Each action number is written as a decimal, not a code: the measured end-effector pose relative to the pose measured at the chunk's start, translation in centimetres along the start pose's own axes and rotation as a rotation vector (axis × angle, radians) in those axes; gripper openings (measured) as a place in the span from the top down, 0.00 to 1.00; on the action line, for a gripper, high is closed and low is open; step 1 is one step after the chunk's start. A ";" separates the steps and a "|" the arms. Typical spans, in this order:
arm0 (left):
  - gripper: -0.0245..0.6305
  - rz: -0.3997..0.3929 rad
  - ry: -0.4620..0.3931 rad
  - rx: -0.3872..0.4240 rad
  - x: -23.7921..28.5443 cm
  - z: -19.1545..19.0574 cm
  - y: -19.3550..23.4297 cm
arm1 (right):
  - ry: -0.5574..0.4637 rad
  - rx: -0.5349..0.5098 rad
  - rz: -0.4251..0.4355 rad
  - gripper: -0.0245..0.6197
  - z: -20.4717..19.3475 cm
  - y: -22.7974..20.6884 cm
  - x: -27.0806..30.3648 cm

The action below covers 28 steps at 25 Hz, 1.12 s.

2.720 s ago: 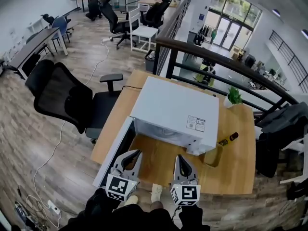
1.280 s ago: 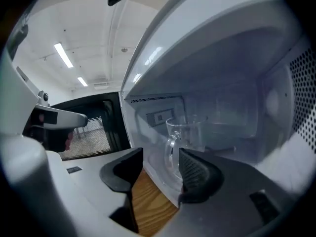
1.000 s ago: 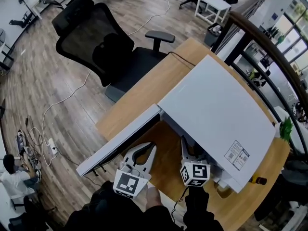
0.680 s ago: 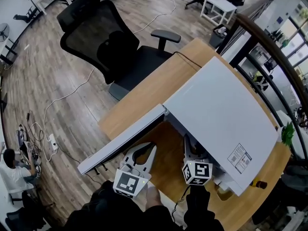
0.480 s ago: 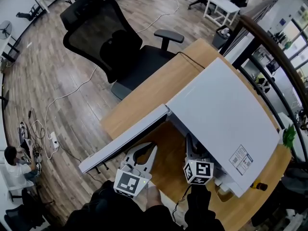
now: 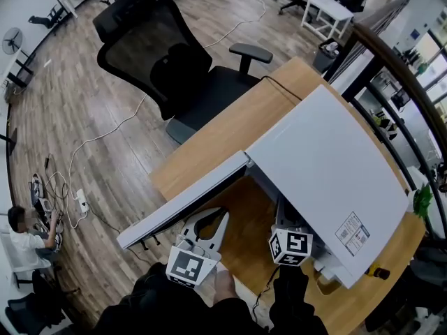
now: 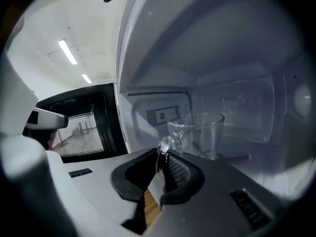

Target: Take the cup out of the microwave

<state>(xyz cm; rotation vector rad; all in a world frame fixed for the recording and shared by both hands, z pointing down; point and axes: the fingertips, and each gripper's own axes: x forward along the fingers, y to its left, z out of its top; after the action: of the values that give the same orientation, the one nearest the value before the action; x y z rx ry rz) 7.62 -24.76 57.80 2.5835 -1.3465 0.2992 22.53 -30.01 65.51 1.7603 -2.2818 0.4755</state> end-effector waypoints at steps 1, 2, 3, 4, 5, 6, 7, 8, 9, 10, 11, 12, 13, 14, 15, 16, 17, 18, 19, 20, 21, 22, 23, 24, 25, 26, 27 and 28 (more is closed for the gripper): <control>0.91 0.001 -0.002 0.002 -0.1 0.0 0.0 | 0.000 -0.001 0.002 0.91 0.0 0.1 0.0; 0.91 0.002 -0.001 0.004 -0.1 0.1 0.1 | 0.001 -0.004 0.004 0.91 0.1 0.1 0.1; 0.91 0.003 0.001 0.003 -0.2 0.1 0.2 | 0.000 -0.011 0.006 0.91 0.2 0.2 0.1; 0.91 0.005 0.003 0.001 -0.2 0.2 0.3 | -0.002 -0.021 0.007 0.92 0.2 0.3 0.2; 0.91 0.006 0.004 0.001 -0.3 0.2 0.3 | -0.006 -0.033 0.009 0.92 0.3 0.4 0.2; 0.91 0.007 0.003 0.003 -0.3 0.3 0.3 | -0.011 -0.043 0.010 0.92 0.4 0.5 0.2; 0.91 0.007 0.003 0.006 -0.4 0.3 0.3 | -0.017 -0.049 0.011 0.93 0.5 0.6 0.2; 0.91 0.007 0.002 0.008 -0.4 0.4 0.3 | -0.023 -0.049 0.012 0.93 0.5 0.7 0.1; 0.91 0.007 0.000 0.009 -0.5 0.4 0.3 | -0.027 -0.048 0.011 0.93 0.5 0.7 0.1; 0.91 0.008 -0.002 0.009 -0.6 0.4 0.2 | -0.029 -0.046 0.010 0.93 0.4 0.7 -0.1; 0.91 0.009 -0.003 0.008 -0.7 0.4 0.2 | -0.031 -0.043 0.010 0.93 0.4 0.8 -0.2; 0.91 0.010 -0.005 0.007 -0.8 0.4 0.1 | -0.032 -0.040 0.011 0.93 0.4 0.8 -0.3; 0.91 0.010 -0.006 0.008 -0.9 0.5 0.1 | -0.033 -0.037 0.014 0.93 0.4 0.9 -0.4; 0.91 0.008 -0.006 0.009 -1.0 0.6 0.1 | -0.033 -0.032 0.016 0.93 0.4 1.0 -0.5; 0.91 0.006 -0.006 0.012 -1.1 0.7 0.1 | -0.033 -0.025 0.018 0.93 0.5 1.1 -0.7; 0.91 0.001 -0.006 0.017 -1.2 0.8 0.0 | -0.033 -0.017 0.019 0.93 0.5 1.2 -0.9; 0.91 -0.003 -0.010 0.022 -1.3 1.1 -0.1 | -0.034 -0.010 0.018 0.93 0.6 1.3 -1.1; 0.91 -0.007 -0.014 0.025 -1.5 1.3 -0.1 | -0.036 -0.005 0.016 0.93 0.7 1.4 -1.4; 0.91 -0.010 -0.018 0.025 -1.6 1.6 -0.2 | -0.037 -0.002 0.014 0.93 0.8 1.6 -1.6; 0.91 -0.012 -0.020 0.027 -1.8 1.7 -0.2 | -0.040 -0.001 0.013 0.93 0.9 1.7 -1.9; 0.91 -0.014 -0.022 0.030 -2.0 1.9 -0.2 | -0.042 -0.001 0.012 0.93 1.1 1.9 -2.1; 0.91 -0.017 -0.025 0.035 -2.2 2.1 -0.3 | -0.045 -0.002 0.012 0.93 1.3 2.1 -2.4; 0.91 -0.020 -0.026 0.038 -2.4 2.2 -0.3 | -0.049 -0.003 0.011 0.93 1.5 2.2 -2.6; 0.91 -0.024 -0.019 0.041 -2.6 2.4 -0.4 | -0.052 -0.003 0.010 0.93 1.6 2.4 -2.9; 0.91 -0.030 0.000 0.045 -2.8 2.4 -0.5 | -0.056 -0.002 0.007 0.93 1.8 2.5 -3.1; 0.91 -0.035 0.024 0.049 -3.2 2.4 -0.6 | -0.061 -0.001 0.005 0.93 2.0 2.7 -3.4; 0.91 -0.041 0.034 0.053 -3.5 2.6 -0.7 | -0.066 0.001 0.002 0.93 2.2 3.0 -3.8; 0.91 -0.045 0.019 0.059 -3.7 2.9 -0.7 | -0.071 0.003 0.000 0.93 2.4 3.2 -4.1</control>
<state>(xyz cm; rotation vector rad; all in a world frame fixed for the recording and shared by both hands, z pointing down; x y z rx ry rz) 6.38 -22.27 53.92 2.6480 -1.2902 0.3601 20.53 -26.55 61.41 1.8066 -2.3296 0.4232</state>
